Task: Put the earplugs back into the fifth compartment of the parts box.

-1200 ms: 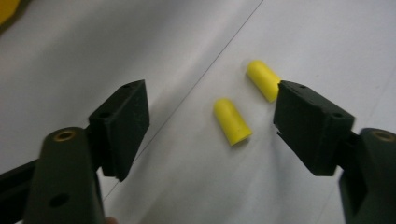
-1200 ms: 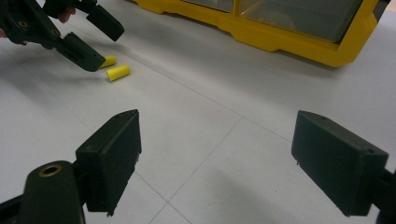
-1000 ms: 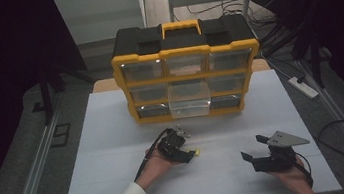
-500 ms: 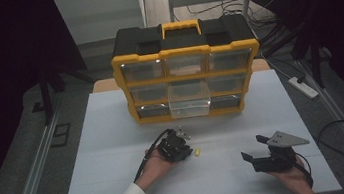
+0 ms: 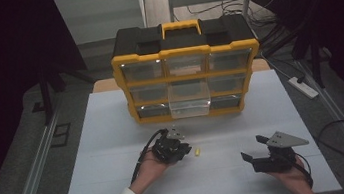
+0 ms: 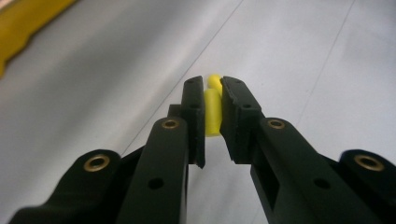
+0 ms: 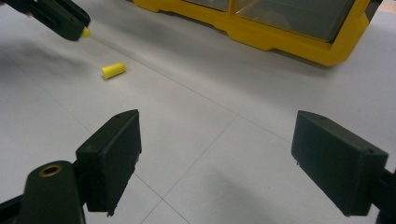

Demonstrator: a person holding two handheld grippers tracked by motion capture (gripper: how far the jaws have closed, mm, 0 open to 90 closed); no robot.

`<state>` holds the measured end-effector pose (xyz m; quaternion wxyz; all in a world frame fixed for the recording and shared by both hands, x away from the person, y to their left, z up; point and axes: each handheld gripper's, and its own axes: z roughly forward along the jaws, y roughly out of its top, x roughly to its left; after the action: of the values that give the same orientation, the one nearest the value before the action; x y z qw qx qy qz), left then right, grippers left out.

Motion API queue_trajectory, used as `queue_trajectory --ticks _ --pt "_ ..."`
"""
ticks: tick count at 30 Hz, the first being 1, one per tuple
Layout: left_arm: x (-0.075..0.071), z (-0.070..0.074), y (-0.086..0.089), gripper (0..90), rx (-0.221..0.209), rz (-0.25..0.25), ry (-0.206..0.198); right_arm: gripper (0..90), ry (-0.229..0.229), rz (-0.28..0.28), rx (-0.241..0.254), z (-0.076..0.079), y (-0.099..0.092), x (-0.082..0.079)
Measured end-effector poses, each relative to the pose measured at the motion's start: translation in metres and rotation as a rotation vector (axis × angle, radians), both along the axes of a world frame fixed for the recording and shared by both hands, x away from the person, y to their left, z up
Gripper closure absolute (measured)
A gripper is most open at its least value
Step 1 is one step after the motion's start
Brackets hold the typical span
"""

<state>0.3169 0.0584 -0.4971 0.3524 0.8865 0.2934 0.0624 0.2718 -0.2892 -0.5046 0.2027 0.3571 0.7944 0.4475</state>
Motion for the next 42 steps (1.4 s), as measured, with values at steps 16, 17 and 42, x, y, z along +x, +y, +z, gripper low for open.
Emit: queue_trajectory --ticks 16,17,42 --pt "-0.018 0.031 0.032 79.2 -0.176 0.047 -0.116 16.8 0.003 -0.002 -0.006 -0.001 0.000 0.000" --pt "-0.019 0.035 0.035 79.3 -0.188 0.054 -0.130 16.8 0.003 -0.003 -0.007 -0.001 0.000 0.000" --pt "-0.019 0.101 0.056 78.9 -0.343 0.071 -0.245 16.9 0.008 -0.001 -0.017 -0.002 0.001 0.001"
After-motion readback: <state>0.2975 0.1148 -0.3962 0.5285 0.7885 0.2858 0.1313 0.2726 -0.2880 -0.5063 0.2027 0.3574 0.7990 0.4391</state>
